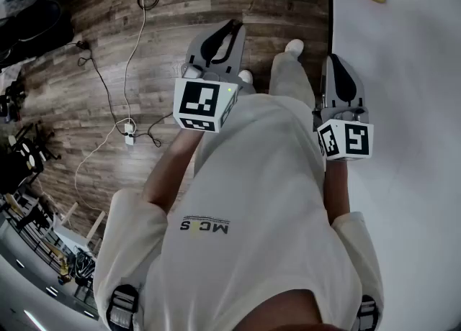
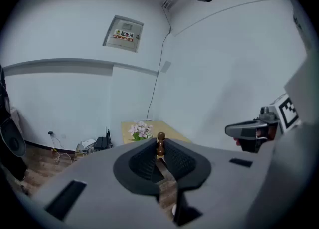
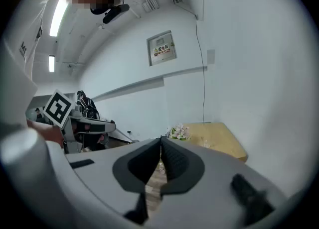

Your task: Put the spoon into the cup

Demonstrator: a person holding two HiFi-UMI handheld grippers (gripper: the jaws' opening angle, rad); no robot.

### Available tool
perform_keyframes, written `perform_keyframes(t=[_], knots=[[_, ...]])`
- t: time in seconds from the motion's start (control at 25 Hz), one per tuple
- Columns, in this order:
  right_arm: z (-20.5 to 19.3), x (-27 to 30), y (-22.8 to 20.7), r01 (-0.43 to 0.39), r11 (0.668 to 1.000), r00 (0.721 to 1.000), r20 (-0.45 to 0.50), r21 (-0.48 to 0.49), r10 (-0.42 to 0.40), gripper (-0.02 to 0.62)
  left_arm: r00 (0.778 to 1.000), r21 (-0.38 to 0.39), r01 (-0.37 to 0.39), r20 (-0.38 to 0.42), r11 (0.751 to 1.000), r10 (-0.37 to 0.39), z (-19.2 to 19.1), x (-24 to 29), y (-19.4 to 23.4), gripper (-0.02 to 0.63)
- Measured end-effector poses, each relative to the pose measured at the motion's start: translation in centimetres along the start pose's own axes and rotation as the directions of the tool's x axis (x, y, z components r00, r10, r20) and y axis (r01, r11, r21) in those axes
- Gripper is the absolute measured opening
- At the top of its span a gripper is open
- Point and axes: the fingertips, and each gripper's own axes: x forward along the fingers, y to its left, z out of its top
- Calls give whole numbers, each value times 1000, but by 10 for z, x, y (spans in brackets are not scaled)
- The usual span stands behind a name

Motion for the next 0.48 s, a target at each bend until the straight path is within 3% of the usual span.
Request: perform_keyframes(t=[0.28,0.48], knots=[[-25,-42,26,4,999,999,33,46,-6,32,999,-50,-35,-3,998,35,-36,-58,-30,52],[-16,-62,23,9,1000,999,45,25,-10,32,1000,-53,6,-15,999,-7,-32,-60,-70,52]])
